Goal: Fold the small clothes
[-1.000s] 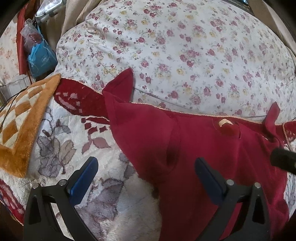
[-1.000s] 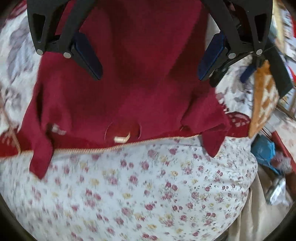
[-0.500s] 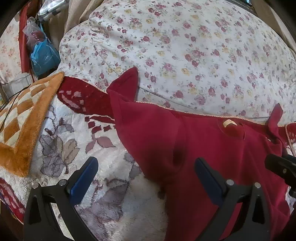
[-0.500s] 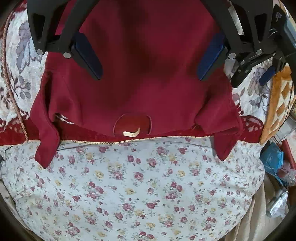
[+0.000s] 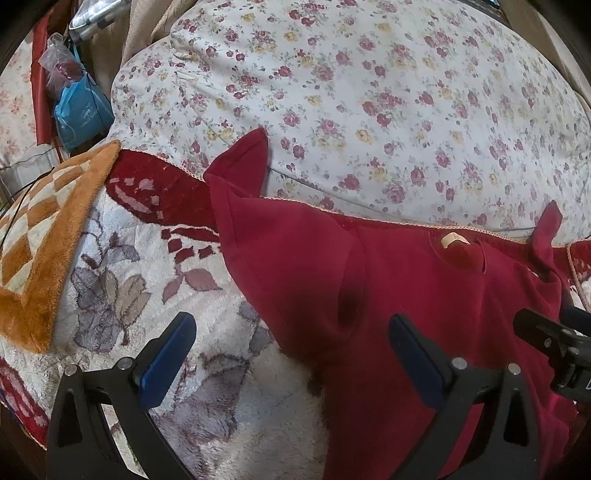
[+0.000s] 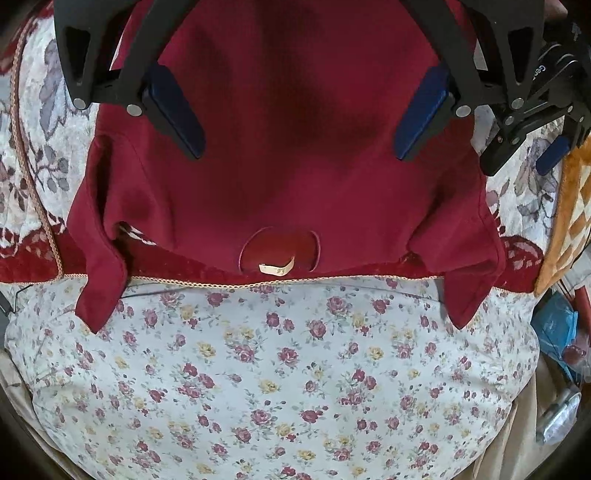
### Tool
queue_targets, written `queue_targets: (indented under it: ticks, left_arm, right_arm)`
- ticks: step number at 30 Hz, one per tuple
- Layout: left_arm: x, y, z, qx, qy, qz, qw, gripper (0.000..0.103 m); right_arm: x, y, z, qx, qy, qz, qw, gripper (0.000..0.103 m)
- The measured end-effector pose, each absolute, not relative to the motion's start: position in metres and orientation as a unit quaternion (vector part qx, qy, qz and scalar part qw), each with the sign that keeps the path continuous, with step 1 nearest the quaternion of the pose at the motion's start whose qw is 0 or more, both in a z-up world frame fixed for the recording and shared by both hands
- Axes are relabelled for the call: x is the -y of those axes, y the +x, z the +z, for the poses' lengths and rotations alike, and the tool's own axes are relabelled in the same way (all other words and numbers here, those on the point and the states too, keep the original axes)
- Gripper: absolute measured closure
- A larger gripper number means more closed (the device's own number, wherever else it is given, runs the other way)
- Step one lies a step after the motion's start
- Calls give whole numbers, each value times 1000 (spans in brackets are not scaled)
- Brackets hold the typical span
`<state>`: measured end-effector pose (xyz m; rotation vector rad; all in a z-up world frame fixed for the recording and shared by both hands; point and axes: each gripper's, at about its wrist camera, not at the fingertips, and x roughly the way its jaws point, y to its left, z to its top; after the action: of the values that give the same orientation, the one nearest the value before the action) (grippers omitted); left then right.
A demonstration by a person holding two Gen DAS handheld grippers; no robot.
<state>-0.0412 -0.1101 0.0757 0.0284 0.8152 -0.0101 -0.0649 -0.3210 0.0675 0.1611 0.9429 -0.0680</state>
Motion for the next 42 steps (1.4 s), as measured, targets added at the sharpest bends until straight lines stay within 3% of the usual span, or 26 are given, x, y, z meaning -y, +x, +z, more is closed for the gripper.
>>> queue_targets:
  ticks: [42]
  left_arm:
    - [67, -6, 56, -442, -37, 36, 896, 0]
  right_arm:
    - [290, -26, 60, -473, 75, 18, 878, 0]
